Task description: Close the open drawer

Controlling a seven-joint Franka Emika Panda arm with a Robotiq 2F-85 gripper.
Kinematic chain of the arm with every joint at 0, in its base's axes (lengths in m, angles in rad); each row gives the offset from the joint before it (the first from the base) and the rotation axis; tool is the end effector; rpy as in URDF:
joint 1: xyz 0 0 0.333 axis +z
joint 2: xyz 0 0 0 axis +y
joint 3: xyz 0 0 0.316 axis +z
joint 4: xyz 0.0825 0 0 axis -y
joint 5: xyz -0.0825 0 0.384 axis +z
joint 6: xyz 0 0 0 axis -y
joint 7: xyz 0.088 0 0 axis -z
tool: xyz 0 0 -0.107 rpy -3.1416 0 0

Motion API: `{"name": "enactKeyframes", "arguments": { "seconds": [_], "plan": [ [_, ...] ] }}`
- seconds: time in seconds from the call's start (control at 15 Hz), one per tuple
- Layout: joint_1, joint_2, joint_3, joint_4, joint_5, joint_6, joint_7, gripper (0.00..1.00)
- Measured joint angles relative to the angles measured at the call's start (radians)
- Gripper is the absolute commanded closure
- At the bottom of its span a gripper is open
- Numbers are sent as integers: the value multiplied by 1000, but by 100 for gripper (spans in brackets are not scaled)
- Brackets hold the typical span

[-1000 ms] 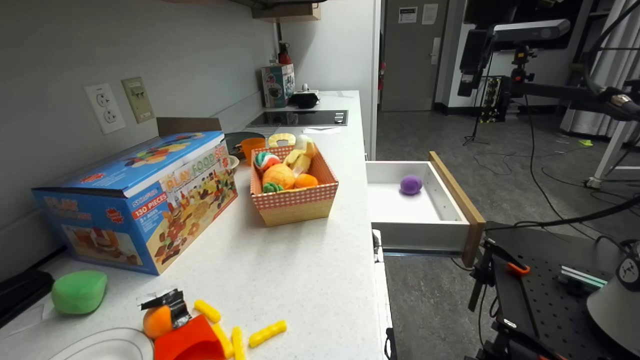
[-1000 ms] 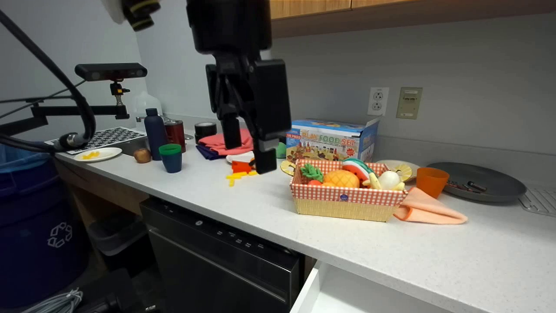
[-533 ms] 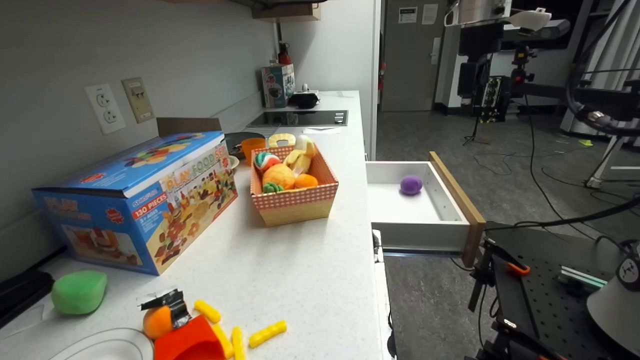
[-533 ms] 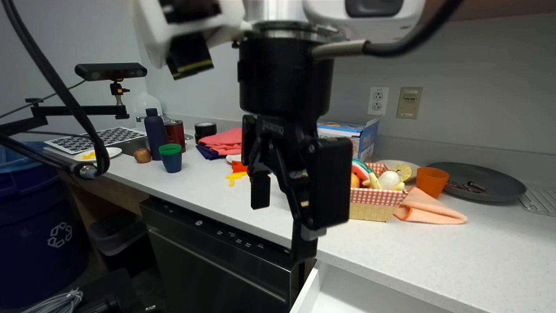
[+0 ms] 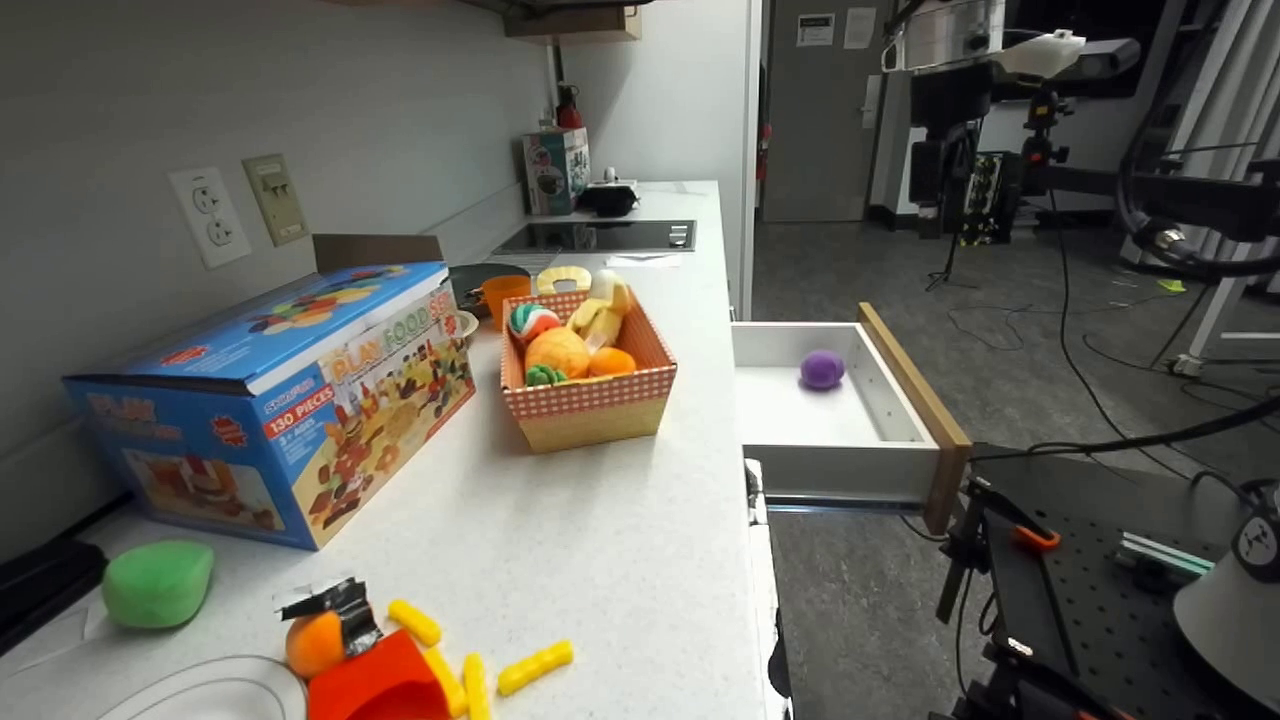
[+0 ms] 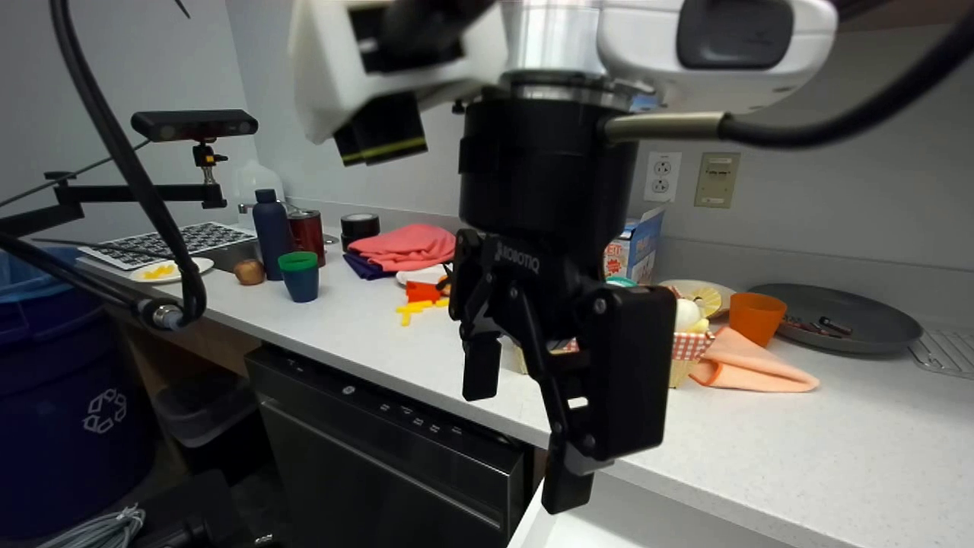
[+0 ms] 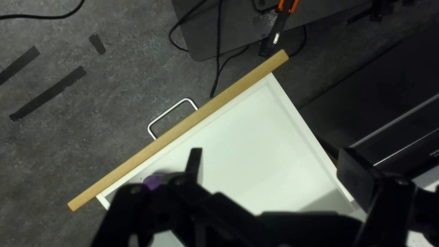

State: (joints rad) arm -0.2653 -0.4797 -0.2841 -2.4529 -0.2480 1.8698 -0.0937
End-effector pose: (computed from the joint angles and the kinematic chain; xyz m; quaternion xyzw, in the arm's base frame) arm 0.3237 -0.2247 0.4536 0.9835 -0.1639 -0.0694 0.0319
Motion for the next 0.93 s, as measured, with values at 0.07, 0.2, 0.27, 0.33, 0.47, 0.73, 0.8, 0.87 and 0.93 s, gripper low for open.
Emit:
{"name": "enactKeyframes", "arguments": {
  "seconds": [0.07, 0.2, 0.27, 0.33, 0.47, 0.73, 0.8, 0.87, 0.93],
  "plan": [
    [0, 3, -1, -1, 1, 0, 0, 0],
    [0, 29, -11, 0, 3, 0, -4, 0],
    [0, 54, -25, 3, 3, 0, -26, 0],
    [0, 85, -44, 9, 4, 1, -58, 0],
    [-2, 163, -88, 32, 5, 3, -133, 0],
    [-14, 324, -148, 99, 29, 32, -262, 0],
    [-19, 363, -152, 119, 42, 38, -282, 0],
    [-25, 402, -153, 141, 55, 42, -297, 0],
    [-29, 436, -153, 161, 67, 48, -303, 0]
  ]
}}
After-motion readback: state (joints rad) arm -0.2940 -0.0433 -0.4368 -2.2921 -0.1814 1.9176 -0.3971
